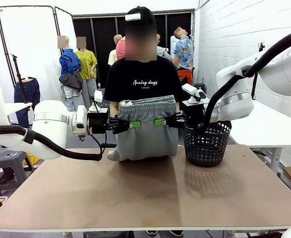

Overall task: Fold the training pants.
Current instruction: Release the ends of the Training pants and then grab the overlapped ends.

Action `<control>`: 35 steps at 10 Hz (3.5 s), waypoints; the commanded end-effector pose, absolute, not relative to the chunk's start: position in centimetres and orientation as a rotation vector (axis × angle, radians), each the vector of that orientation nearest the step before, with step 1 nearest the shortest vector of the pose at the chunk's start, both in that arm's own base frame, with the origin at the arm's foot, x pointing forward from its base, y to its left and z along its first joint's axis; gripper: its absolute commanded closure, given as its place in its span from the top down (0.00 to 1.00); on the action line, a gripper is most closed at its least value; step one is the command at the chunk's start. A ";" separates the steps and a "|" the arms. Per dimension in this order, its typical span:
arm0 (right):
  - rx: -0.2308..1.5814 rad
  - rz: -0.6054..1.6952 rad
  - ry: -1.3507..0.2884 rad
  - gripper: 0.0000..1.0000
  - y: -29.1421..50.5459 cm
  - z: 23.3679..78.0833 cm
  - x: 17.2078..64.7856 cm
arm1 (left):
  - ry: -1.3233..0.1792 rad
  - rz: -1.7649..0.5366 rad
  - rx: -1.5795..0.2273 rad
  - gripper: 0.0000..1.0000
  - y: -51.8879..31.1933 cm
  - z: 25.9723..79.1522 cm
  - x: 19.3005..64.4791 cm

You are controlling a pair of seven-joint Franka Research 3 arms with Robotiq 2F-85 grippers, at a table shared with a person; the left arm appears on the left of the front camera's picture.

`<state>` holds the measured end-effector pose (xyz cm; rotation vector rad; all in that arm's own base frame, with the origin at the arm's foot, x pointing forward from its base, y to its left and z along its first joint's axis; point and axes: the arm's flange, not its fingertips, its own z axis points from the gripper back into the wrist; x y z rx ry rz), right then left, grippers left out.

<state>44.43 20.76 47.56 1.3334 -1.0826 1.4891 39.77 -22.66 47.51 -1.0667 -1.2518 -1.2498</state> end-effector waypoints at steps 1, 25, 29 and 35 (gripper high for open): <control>1.345 1.496 -1.096 0.00 20.6 47.6 44.2 | -1.256 -1.250 -1.066 0.00 -22.7 47.7 39.7; 1.345 1.496 -1.096 0.00 20.6 47.6 44.2 | -1.256 -1.250 -1.066 0.00 -22.7 47.7 39.7; 1.345 1.496 -1.096 0.00 20.6 47.6 44.2 | -1.256 -1.250 -1.066 0.00 -22.7 47.7 39.7; 1.345 1.496 -1.096 0.00 20.6 47.6 44.2 | -1.256 -1.250 -1.066 0.00 -22.7 47.7 39.7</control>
